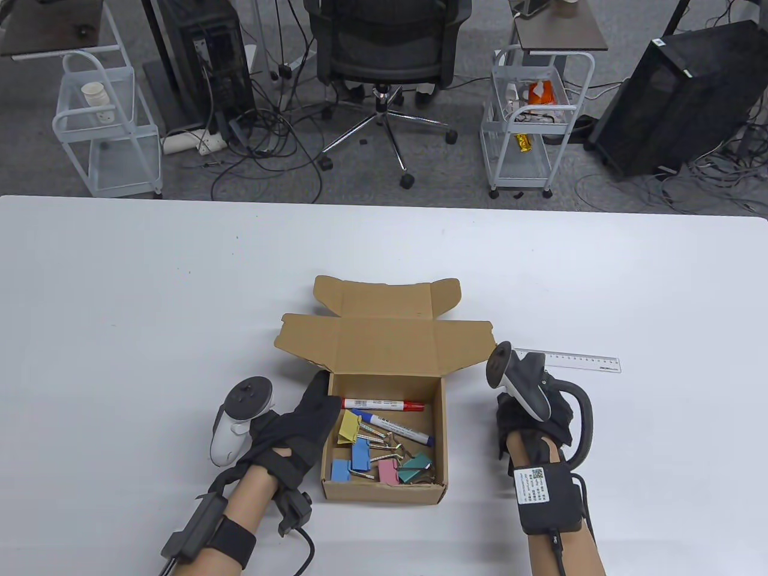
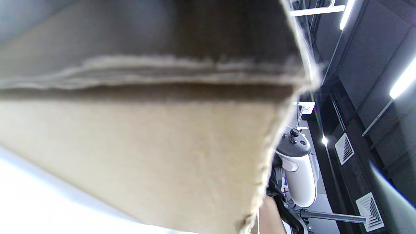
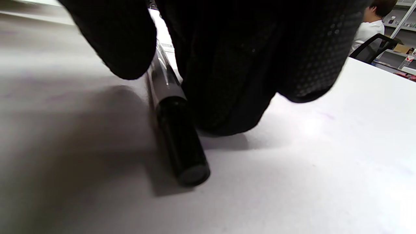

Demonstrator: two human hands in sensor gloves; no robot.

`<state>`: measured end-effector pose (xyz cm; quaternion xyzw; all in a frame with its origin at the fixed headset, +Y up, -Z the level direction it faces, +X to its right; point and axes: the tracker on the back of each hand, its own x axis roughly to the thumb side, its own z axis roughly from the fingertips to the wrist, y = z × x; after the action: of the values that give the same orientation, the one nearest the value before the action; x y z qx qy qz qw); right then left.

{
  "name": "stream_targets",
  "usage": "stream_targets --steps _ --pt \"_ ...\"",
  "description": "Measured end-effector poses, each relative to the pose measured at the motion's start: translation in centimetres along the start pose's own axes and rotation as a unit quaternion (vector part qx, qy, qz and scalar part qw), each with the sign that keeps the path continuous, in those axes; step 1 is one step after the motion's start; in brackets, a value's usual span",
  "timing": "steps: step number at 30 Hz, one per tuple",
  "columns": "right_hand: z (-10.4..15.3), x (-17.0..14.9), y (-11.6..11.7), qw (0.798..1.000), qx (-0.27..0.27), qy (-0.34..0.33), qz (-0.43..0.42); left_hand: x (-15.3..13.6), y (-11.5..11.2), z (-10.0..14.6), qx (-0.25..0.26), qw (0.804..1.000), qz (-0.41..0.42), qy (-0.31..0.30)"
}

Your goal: Open four flaps of mailer box and unpack office supplies

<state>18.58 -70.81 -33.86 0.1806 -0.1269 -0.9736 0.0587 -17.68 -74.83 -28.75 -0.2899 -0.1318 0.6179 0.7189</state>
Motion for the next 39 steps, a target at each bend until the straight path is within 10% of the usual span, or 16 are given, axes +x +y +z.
stream_targets --steps 22,39 --pt "5.1 -4.5 -7.5 0.989 -0.066 -0.078 -0.11 0.0 0.0 0.0 0.0 1.0 -0.002 0.002" --pt "12.2 -0.3 -12.3 0.96 -0.139 -0.225 -0.093 0.0 0.0 0.0 0.003 1.0 -0.004 0.003"
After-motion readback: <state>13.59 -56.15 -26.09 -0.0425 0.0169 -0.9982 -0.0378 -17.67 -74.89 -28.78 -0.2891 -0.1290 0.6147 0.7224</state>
